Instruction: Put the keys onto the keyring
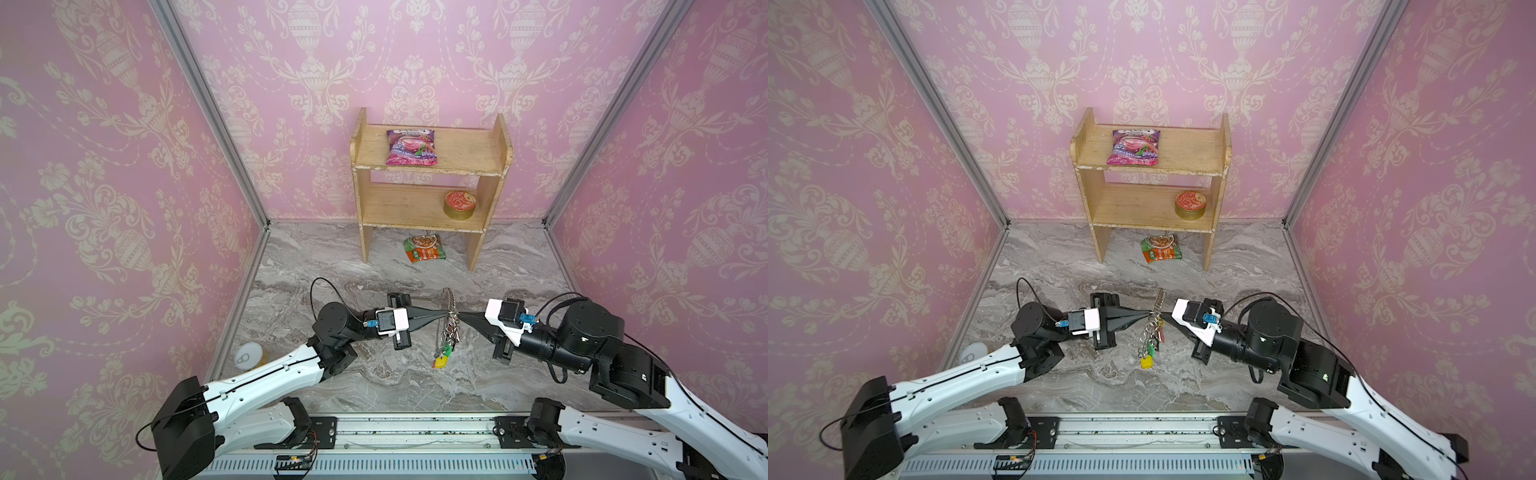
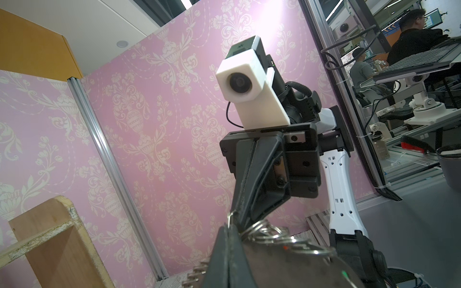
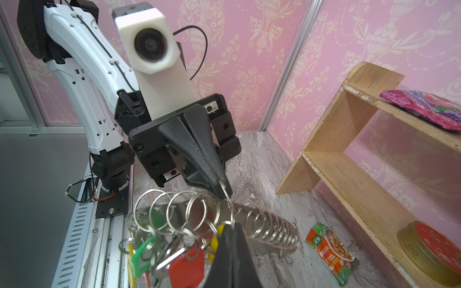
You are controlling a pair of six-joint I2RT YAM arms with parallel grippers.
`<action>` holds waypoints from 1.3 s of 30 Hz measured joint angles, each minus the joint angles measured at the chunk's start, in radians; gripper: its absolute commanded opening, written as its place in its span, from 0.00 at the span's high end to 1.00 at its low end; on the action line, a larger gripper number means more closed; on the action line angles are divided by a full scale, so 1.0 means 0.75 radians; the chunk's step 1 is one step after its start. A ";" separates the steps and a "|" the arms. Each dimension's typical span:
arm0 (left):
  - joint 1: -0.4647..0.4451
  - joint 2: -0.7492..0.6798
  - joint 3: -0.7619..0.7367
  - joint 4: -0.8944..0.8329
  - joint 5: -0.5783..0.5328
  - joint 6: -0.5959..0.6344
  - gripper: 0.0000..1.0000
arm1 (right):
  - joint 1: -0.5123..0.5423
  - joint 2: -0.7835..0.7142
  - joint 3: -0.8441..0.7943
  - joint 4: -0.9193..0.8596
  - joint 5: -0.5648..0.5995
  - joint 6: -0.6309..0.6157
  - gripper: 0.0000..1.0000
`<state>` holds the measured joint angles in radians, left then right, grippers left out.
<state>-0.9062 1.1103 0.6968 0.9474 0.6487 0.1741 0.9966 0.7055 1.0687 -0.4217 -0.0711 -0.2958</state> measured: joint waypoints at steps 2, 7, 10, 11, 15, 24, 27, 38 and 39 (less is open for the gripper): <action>-0.001 -0.001 0.000 -0.002 0.000 0.002 1.00 | 0.000 0.000 0.001 -0.002 -0.001 0.000 1.00; -0.001 -0.004 0.000 -0.011 0.000 0.006 1.00 | 0.000 0.001 0.002 -0.004 -0.001 0.000 1.00; -0.002 -0.005 0.000 -0.018 0.000 0.007 1.00 | 0.000 0.001 0.002 -0.005 -0.001 0.000 1.00; -0.002 -0.005 0.000 -0.019 0.000 0.009 1.00 | 0.000 0.001 0.002 -0.005 -0.001 0.000 1.00; -0.002 -0.005 0.000 -0.024 0.000 0.016 1.00 | 0.000 0.001 0.002 -0.006 -0.001 0.000 1.00; -0.002 -0.005 0.000 -0.042 0.001 0.025 1.00 | 0.000 0.001 0.002 -0.015 -0.001 0.000 1.00; -0.003 -0.005 0.000 -0.047 0.000 0.026 1.00 | 0.000 0.001 0.002 -0.019 -0.001 0.000 1.00; -0.009 -0.005 0.001 -0.074 0.000 0.036 1.00 | 0.000 0.000 0.003 -0.039 -0.003 0.000 1.00; -0.009 -0.005 0.001 -0.075 0.001 0.036 1.00 | 0.000 0.001 0.003 -0.039 -0.003 0.000 1.00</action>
<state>-0.9131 1.1065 0.6971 0.8913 0.6491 0.2012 0.9966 0.7059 1.0706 -0.4511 -0.0731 -0.2958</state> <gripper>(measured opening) 0.044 0.036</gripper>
